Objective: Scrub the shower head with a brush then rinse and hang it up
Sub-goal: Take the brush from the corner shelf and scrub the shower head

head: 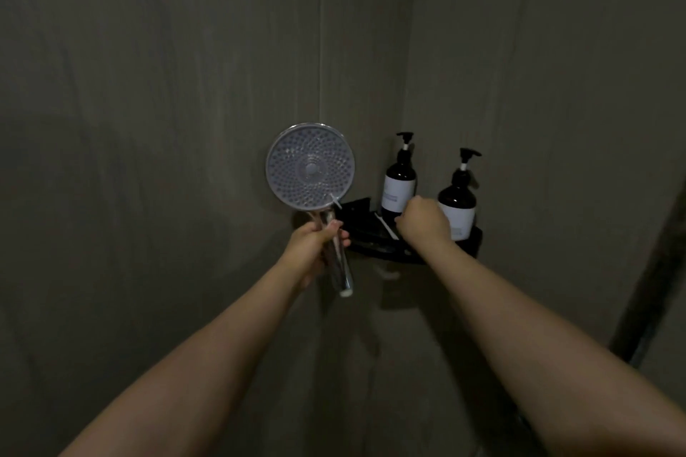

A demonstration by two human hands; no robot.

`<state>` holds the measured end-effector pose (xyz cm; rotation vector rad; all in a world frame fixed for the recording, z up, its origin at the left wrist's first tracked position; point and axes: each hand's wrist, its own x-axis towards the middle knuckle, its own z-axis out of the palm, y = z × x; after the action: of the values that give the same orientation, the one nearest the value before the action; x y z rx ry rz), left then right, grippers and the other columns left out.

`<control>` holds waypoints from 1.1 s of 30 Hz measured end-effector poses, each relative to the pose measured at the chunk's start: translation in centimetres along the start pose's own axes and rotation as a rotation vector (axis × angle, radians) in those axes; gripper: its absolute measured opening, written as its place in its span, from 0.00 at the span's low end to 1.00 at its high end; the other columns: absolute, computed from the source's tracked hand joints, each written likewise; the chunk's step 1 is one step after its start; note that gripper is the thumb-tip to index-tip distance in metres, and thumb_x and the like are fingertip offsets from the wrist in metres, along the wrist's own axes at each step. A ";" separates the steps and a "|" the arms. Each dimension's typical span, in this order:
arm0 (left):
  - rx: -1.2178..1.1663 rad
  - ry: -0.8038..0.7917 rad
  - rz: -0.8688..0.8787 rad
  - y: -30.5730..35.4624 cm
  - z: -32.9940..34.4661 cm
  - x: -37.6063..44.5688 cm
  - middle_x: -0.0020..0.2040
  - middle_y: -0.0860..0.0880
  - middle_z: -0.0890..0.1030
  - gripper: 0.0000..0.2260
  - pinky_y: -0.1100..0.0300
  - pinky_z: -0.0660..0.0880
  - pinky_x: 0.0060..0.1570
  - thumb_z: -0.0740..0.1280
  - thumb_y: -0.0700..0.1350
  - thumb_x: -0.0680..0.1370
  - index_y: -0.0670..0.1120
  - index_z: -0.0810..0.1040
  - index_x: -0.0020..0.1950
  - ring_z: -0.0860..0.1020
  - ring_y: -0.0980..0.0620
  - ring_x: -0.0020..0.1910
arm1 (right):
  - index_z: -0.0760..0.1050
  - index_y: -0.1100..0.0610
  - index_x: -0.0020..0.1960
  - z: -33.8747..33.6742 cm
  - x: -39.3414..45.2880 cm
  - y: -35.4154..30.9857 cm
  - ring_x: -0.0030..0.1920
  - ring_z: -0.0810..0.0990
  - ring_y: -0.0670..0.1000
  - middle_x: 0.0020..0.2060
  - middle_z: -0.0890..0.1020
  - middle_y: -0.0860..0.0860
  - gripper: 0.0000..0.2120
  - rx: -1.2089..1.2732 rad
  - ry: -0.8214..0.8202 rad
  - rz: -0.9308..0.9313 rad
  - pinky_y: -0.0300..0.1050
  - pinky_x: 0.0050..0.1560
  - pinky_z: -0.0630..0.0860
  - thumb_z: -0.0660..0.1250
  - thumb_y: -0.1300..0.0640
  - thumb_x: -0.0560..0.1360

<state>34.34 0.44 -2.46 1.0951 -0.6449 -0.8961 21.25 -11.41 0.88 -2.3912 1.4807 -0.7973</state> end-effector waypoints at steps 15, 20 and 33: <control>0.100 -0.202 -0.061 2.9 -1.2 3.5 0.39 0.45 0.76 0.05 0.54 0.75 0.47 0.59 0.39 0.80 0.42 0.73 0.45 0.78 0.51 0.35 | 0.64 0.57 0.35 1.8 4.1 -1.3 0.34 0.71 0.52 0.35 0.70 0.53 0.13 -0.027 -0.204 0.080 0.42 0.32 0.67 0.57 0.63 0.78; 0.070 -0.190 -0.017 2.5 0.0 1.6 0.34 0.46 0.75 0.06 0.58 0.76 0.34 0.60 0.41 0.79 0.43 0.73 0.44 0.76 0.54 0.28 | 0.68 0.61 0.48 -0.8 0.7 -0.8 0.40 0.75 0.56 0.41 0.75 0.56 0.03 0.278 0.078 -0.131 0.43 0.35 0.67 0.56 0.63 0.78; 0.227 -0.072 -0.078 -5.4 4.8 -12.1 0.30 0.46 0.72 0.08 0.67 0.66 0.20 0.60 0.43 0.79 0.45 0.70 0.40 0.69 0.56 0.19 | 0.74 0.56 0.38 -7.7 -14.2 3.4 0.28 0.70 0.42 0.28 0.73 0.47 0.09 0.379 0.144 -0.300 0.29 0.27 0.66 0.64 0.57 0.76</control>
<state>22.76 7.61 -6.03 1.3024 -0.7823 -0.9493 9.51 0.27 1.07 -2.3215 0.9134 -1.2170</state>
